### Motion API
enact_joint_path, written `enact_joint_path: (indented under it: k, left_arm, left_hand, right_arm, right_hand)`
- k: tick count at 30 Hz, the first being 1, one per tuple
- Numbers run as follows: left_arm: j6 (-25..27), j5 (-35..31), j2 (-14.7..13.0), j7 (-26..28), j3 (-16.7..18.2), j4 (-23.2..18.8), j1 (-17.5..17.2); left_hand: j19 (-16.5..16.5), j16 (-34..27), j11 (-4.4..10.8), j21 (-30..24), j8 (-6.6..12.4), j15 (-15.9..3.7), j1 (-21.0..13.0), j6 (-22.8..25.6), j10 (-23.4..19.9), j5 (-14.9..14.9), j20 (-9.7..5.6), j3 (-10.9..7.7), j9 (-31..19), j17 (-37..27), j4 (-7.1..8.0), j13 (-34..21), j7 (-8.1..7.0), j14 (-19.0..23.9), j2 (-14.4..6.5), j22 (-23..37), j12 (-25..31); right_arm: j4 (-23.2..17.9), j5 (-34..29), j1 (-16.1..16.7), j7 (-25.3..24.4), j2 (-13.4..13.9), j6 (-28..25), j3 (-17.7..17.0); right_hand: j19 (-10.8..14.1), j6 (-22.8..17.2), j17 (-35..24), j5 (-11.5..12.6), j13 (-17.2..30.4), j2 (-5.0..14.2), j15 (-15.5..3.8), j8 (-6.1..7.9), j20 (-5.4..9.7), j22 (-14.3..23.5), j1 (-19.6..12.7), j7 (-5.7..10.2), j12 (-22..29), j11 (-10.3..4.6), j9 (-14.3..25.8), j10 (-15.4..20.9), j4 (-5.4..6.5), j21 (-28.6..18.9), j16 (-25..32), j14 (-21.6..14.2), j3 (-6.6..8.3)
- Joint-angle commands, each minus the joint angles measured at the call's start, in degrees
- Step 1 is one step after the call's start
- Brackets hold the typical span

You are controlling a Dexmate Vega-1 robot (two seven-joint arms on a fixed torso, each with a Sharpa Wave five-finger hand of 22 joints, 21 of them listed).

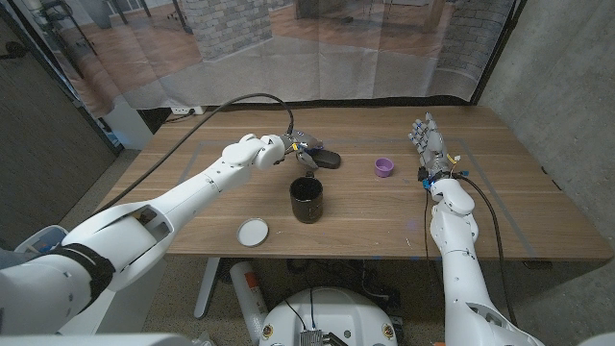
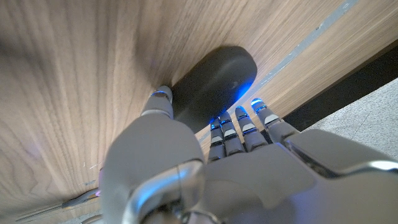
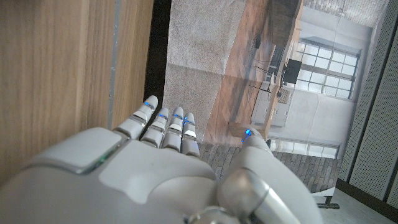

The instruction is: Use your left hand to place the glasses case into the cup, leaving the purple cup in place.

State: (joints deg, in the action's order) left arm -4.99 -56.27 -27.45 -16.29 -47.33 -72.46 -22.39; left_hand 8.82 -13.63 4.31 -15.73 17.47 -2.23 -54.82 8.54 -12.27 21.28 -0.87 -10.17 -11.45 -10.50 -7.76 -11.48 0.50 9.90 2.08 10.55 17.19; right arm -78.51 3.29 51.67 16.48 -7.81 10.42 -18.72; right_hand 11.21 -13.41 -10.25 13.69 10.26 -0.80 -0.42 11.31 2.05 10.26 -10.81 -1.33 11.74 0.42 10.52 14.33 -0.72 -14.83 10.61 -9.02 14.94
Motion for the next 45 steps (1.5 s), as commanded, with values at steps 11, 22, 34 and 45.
enact_joint_path:
  k: [11,22,34,45]
  left_arm:
    - [1.0,1.0,1.1,-0.2,-0.4,0.8,-0.1]
    - [2.7,1.0,0.3,1.0,0.5,-1.0,-1.3]
    - [3.6,2.3,-0.9,2.1,2.7,-3.5,-2.6]
    - [4.3,3.4,-2.5,2.5,5.1,-6.7,-4.3]
  left_hand:
    - [10.4,-1.1,1.18,-3.2,1.18,-2.98,-5.6,6.3,-6.6,-2.4,1.01,-1.59,-0.4,-0.4,-0.64,-0.3,-0.68,7.7,-2.3,0.0,0.8]
    - [16.5,-2.0,3.16,-4.7,2.35,-4.79,-10.4,11.9,-11.9,-5.8,-0.12,-3.42,-0.6,-0.7,-0.96,-0.5,-2.17,14.4,-4.8,0.0,1.1]
    - [16.7,-1.8,3.51,-4.5,2.47,-4.97,-11.1,13.0,-12.9,-6.8,-0.31,-3.75,-0.6,-0.8,-0.68,-0.5,-2.25,15.0,-5.4,0.0,0.9]
    - [16.5,-1.5,3.53,-4.3,2.31,-5.0,-11.0,13.2,-13.0,-7.4,-0.28,-3.69,-0.6,-0.8,-0.39,-0.6,-2.32,15.1,-5.6,0.0,0.6]
  right_arm:
    - [-0.1,0.2,0.2,0.3,0.1,-0.5,-0.5]
    - [0.0,-0.1,0.1,0.4,0.1,-0.7,-0.3]
    - [-0.8,-0.6,0.3,0.1,0.0,-1.1,0.0]
    - [-1.6,-0.8,0.6,-0.1,-0.1,-1.2,0.3]
  right_hand:
    - [0.5,-0.4,-0.3,-0.3,0.1,0.21,0.21,-0.11,0.99,0.2,-0.1,-0.02,0.1,-0.02,0.2,0.3,-0.48,0.3,0.2,-0.6,0.08]
    - [0.5,-0.3,-0.3,-0.3,0.1,0.23,0.19,-0.14,0.96,0.2,-0.1,0.02,0.2,-0.03,0.2,0.4,-0.51,0.4,0.2,-0.6,0.03]
    - [0.6,-0.3,-0.3,-0.4,0.1,0.27,0.21,-0.14,0.95,0.2,-0.1,-0.02,0.2,0.03,0.2,0.4,-0.55,0.5,0.2,-0.6,-0.01]
    - [0.6,-0.4,-0.3,-0.4,0.1,0.33,0.2,-0.14,0.96,0.3,-0.1,-0.02,0.1,0.0,0.2,0.5,-0.6,0.7,0.2,-0.7,-0.03]
